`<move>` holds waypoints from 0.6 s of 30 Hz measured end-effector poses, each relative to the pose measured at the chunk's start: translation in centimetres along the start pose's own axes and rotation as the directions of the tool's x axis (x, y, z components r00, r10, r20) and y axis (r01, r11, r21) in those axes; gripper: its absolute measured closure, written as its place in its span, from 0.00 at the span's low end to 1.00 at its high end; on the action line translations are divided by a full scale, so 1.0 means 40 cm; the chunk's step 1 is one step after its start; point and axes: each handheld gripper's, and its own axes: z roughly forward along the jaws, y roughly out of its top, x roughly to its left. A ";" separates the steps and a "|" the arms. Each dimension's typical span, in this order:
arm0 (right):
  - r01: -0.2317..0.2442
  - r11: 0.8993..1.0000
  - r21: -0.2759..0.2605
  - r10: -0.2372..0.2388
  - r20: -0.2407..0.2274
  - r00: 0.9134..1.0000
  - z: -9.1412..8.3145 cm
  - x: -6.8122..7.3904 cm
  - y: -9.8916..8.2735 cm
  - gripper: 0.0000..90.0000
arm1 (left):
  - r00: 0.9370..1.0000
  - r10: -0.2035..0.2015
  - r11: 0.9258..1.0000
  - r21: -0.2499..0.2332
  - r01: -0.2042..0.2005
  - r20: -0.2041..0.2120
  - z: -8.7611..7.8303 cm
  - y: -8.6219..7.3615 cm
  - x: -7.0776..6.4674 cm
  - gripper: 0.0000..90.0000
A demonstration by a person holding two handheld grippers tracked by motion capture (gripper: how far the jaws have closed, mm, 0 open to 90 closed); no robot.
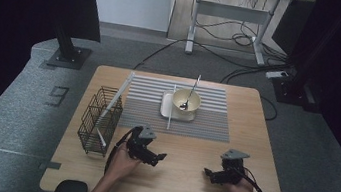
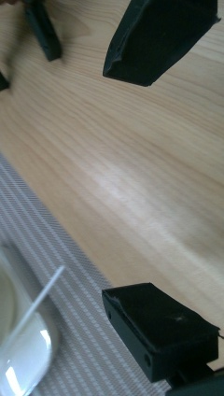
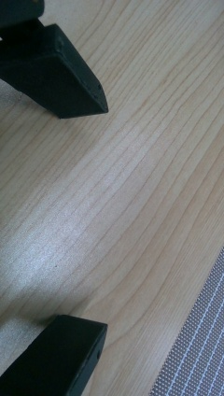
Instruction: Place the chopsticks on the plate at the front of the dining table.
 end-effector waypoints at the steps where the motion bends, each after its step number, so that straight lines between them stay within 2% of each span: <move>1: 0.000 1.000 0.000 0.000 0.000 1.000 0.000 0.000 0.000 0.00 | 1.000 0.004 1.000 0.007 -0.004 -0.003 0.000 -0.008 -0.002 0.00; 4: 0.000 1.000 0.000 0.000 0.000 1.000 0.000 0.000 0.000 0.00 | 1.000 0.009 1.000 0.028 -0.009 -0.009 0.000 -0.029 -0.005 0.00; 10: -0.001 1.000 0.000 0.001 0.000 1.000 0.000 0.000 0.000 0.00 | 1.000 -0.011 0.998 0.055 0.011 -0.011 0.003 -0.073 -0.010 0.00; 14: 0.000 1.000 0.000 0.000 0.000 1.000 0.000 0.000 0.000 0.00 | 1.000 -0.023 0.996 0.083 0.024 -0.012 0.011 -0.095 -0.010 0.00; 18: 0.000 1.000 0.000 0.000 0.000 1.000 0.000 0.000 0.000 0.00 | 1.000 -0.018 0.993 0.118 0.019 -0.011 0.019 -0.111 -0.010 0.00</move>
